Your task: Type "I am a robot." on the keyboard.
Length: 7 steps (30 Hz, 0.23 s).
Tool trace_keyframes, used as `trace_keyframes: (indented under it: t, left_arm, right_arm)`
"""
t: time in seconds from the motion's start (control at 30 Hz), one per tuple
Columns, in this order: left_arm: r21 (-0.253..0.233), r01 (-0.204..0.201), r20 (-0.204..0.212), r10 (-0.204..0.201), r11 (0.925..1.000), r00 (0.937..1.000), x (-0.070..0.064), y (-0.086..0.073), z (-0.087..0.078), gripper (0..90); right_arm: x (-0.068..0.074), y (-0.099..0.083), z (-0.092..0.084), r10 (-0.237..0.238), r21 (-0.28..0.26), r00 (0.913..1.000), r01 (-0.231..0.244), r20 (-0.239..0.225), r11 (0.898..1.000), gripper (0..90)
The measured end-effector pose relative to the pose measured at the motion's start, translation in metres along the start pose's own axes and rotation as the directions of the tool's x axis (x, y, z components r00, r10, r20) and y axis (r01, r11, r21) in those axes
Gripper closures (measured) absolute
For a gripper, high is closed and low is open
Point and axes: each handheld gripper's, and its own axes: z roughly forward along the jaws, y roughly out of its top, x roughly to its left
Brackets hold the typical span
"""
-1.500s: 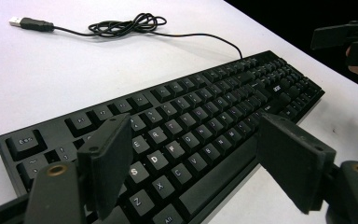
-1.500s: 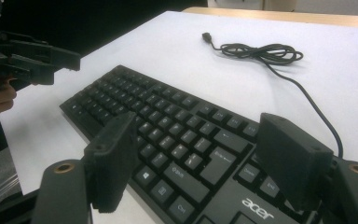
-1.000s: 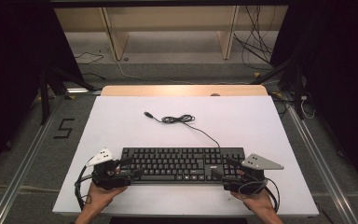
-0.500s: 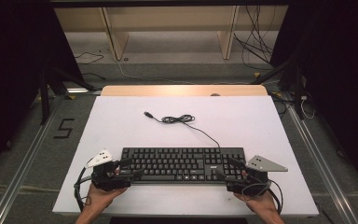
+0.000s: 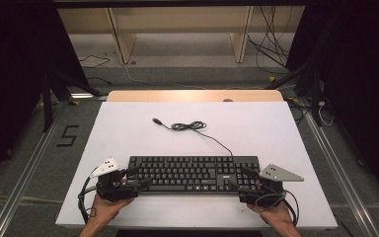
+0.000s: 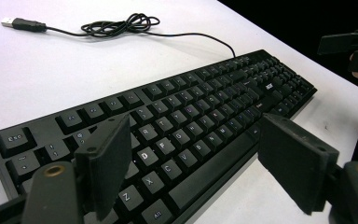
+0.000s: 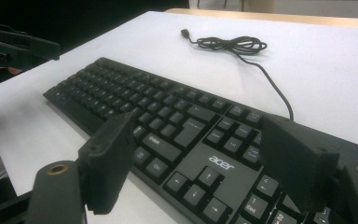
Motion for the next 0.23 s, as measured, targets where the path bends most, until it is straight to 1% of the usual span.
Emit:
trace_keyframes:
  t: [0.23]
  left_arm:
    - [-0.008,0.004,-0.006,-0.004,1.0000,1.0000,0.0005,0.0003,-0.0010,25.4]
  right_arm:
    - [0.0004,0.0003,0.0004,-0.003,-0.001,1.0000,0.003,-0.001,1.000,27.4]
